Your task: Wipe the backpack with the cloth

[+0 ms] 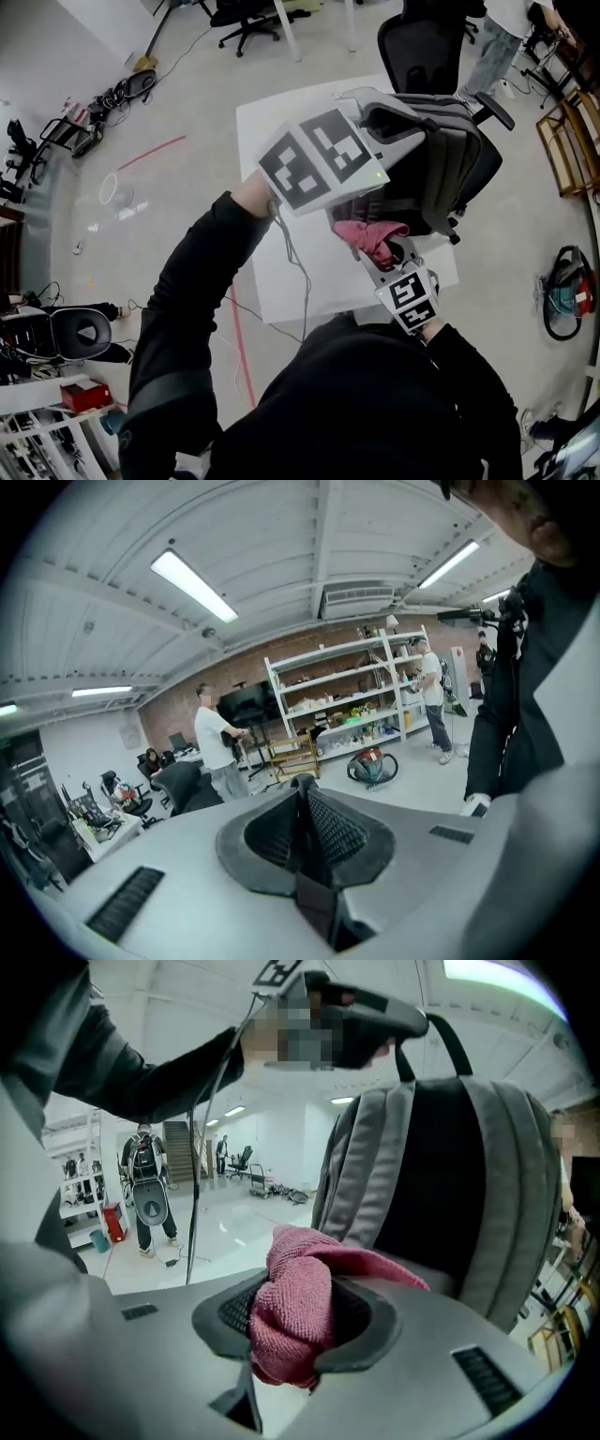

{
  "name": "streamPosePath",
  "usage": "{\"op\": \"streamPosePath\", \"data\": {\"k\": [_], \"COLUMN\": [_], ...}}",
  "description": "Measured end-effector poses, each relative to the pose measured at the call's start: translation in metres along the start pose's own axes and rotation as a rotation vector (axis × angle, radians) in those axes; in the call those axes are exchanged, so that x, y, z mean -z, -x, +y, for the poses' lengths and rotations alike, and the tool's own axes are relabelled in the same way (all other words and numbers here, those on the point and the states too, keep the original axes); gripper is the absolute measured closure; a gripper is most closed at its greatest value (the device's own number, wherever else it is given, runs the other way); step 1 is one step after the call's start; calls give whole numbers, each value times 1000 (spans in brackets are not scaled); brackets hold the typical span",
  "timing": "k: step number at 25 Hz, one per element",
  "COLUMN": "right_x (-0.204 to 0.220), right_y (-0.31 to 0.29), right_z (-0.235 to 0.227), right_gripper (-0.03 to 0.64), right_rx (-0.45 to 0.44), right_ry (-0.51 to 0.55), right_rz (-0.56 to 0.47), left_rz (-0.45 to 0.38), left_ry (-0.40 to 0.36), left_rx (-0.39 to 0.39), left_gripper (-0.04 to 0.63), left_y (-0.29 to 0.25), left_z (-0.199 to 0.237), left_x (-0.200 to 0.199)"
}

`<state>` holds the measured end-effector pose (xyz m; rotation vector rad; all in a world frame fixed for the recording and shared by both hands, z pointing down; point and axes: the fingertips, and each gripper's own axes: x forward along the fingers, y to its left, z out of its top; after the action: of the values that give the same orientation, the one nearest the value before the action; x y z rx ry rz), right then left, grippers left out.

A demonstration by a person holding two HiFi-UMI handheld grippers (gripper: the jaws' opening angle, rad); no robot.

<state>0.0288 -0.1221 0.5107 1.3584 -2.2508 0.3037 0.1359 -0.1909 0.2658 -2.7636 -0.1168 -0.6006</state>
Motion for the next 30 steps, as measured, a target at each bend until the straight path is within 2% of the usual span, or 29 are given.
{"op": "streamPosePath", "data": {"k": [4,9,13,16,19,22,25,30], "right_x": [55,106,152,169,153,116,62,-40], "right_y": [-31,-61,-73,-72,-62,-45,-24,15], "right_z": [11,34,63,65,50,34,16,-47], "right_gripper": [476,476,476,476,476,476,476,476], "right_rx": [9,-37,-109,-120,-92,-71,-34,114], "right_ry": [-125,-269,-304,-341,-366,-385,-377,-368], "right_rz": [100,202,312,347,300,201,77,-155], "left_rz": [-52,-43,-32,-29,-35,-31,-27,-40], "left_ry": [54,57,49,50,57,61,60,87], "left_rx": [-1,-22,-34,-34,-38,-39,-42,-57], "left_gripper": [552,552,552,552,552,552,552,552], "left_y": [0,-5,-16,-23,-26,-29,-25,-19], "left_z": [6,10,10,6,4,6,13,28], "left_x": [5,10,10,9,6,9,18,24]}}
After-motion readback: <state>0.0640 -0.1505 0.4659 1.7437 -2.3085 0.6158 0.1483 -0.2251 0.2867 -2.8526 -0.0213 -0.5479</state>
